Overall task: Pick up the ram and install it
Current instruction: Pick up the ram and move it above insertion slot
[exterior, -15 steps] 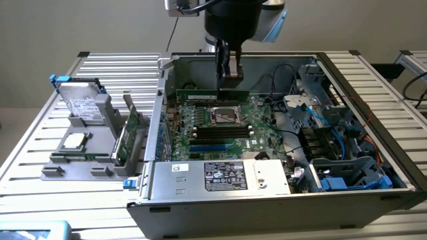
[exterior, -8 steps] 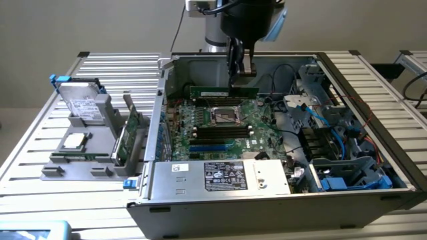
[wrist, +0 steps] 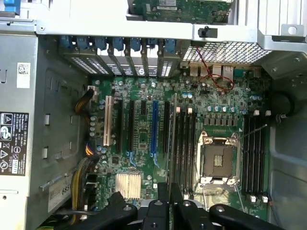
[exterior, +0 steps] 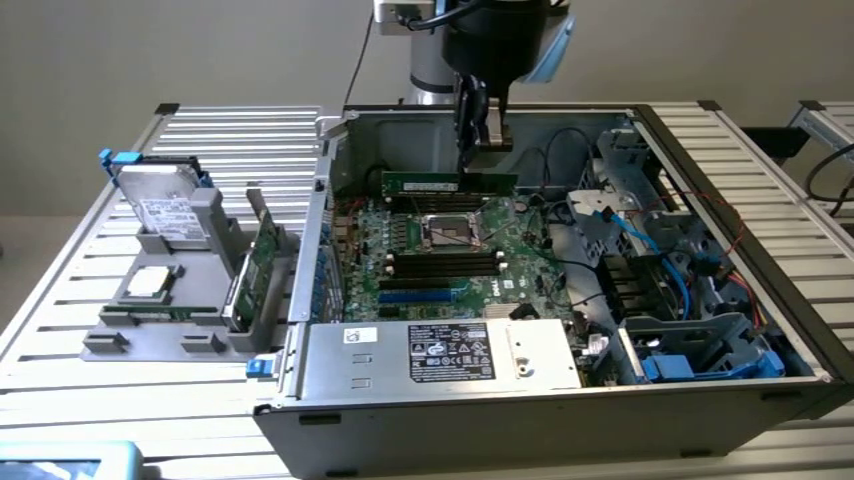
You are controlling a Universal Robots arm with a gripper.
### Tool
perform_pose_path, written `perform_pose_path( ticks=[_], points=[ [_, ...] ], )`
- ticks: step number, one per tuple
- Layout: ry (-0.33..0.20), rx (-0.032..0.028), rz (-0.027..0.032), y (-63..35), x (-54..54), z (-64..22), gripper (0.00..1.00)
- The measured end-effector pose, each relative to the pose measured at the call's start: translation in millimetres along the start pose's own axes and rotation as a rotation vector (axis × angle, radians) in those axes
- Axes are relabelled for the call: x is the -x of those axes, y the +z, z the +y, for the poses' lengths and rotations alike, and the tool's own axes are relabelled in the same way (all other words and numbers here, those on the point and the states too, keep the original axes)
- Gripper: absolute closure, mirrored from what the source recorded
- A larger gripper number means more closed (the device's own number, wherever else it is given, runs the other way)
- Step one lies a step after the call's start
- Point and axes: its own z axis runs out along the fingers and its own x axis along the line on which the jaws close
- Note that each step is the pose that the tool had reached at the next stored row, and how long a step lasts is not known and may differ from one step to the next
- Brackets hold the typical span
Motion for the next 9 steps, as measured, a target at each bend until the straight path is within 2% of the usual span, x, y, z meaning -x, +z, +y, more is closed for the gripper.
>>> perform_pose_path(
  ticks=[4,9],
  points=[
    [0.000,-0.0018,0.0021,2.8,6.6,-0.2,0.86],
    [0.000,-0.0082,0.0039,6.5,16.5,-0.6,0.86]
  ],
)
